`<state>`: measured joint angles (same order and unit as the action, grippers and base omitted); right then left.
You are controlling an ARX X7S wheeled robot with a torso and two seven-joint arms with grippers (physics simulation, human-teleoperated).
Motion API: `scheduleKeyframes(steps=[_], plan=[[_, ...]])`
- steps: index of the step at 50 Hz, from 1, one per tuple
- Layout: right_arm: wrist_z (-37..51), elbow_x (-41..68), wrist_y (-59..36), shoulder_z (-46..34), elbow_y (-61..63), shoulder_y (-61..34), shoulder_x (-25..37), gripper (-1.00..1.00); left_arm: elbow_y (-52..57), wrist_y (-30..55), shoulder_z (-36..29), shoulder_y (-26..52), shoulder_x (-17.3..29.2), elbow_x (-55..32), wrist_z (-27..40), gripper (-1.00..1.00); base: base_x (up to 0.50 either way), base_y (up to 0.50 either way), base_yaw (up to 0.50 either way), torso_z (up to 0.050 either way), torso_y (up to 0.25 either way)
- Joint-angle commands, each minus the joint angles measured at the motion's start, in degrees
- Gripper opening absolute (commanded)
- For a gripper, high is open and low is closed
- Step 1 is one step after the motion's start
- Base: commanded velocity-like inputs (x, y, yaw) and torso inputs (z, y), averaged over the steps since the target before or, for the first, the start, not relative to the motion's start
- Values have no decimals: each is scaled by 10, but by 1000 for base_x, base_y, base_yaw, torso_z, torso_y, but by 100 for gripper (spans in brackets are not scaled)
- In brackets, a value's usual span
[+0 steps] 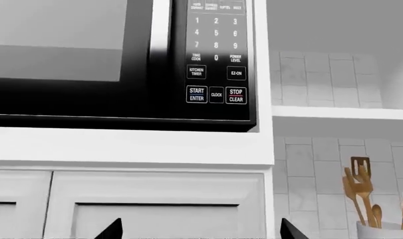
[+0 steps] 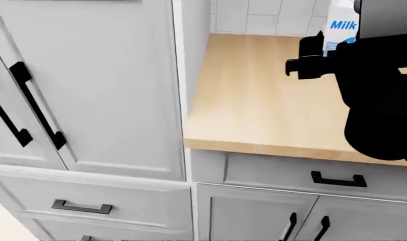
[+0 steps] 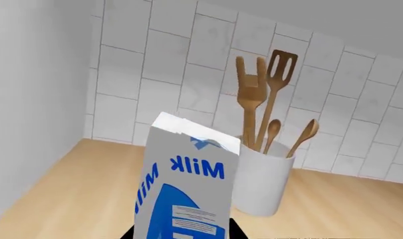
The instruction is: Move the drinks to the dining counter.
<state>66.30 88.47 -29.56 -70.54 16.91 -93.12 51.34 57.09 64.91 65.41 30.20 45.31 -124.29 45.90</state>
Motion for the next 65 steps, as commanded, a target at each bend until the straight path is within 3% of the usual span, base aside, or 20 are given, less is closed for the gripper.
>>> scheduleKeyframes(steps=[1,43,65], plan=[[-2,-16,-9,8,4,-8,-1,-100,0,3,-2,3,-2,-1,1,100,-133,488,0,0,0],[3,-11,-8,15,4,-1,5,-100,-2,-2,-22,19,5,-6,14,100,-334,431,0,0,0],[1,-11,-10,18,5,0,3,-100,-2,3,-30,26,0,-4,15,100,-160,485,0,0,0]])
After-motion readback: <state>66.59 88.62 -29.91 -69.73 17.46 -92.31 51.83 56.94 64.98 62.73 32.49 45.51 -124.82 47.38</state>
